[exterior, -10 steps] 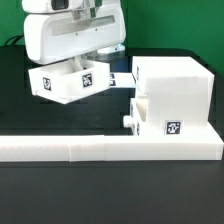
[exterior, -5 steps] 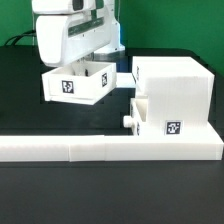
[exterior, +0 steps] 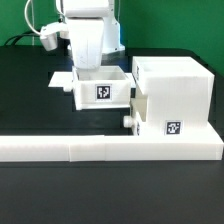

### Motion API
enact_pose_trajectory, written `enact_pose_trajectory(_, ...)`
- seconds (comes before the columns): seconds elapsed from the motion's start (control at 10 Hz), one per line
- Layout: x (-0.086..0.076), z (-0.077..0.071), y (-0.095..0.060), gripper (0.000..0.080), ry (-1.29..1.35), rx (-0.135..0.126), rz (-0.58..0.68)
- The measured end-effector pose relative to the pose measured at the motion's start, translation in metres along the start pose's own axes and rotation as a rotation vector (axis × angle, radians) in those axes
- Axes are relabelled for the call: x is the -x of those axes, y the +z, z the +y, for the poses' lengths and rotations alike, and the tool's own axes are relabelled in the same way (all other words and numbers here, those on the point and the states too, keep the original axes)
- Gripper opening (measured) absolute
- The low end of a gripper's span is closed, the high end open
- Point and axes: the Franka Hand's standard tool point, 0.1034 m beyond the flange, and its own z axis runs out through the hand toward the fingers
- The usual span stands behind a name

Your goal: Assemble drawer

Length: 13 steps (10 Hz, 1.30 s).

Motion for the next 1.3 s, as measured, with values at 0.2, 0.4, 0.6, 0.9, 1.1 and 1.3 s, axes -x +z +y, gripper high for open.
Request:
enact_pose_trajectory(0.2,-0.001,0.001,0.001,0.0042,0.009,-0.002,0.001)
enact_pose_trajectory(0.4,-0.007,0.013,0.002,0.0042,0.040,-0.011,0.005)
enact_pose_trajectory(0.6,-0.014,0.025,0.002,0.0042,0.075,-0.010,0.009)
enact_pose_trajectory(0.9,-0.020,0.032,0.007,0.0042,0.105,-0.017,0.013)
enact_pose_trajectory(1.1,-0.019,0.032,0.007,0.0042,0.106,-0.017,0.013)
enact_pose_trajectory(1.3,-0.023,0.033,0.007,0.0042,0.100,-0.016,0.015)
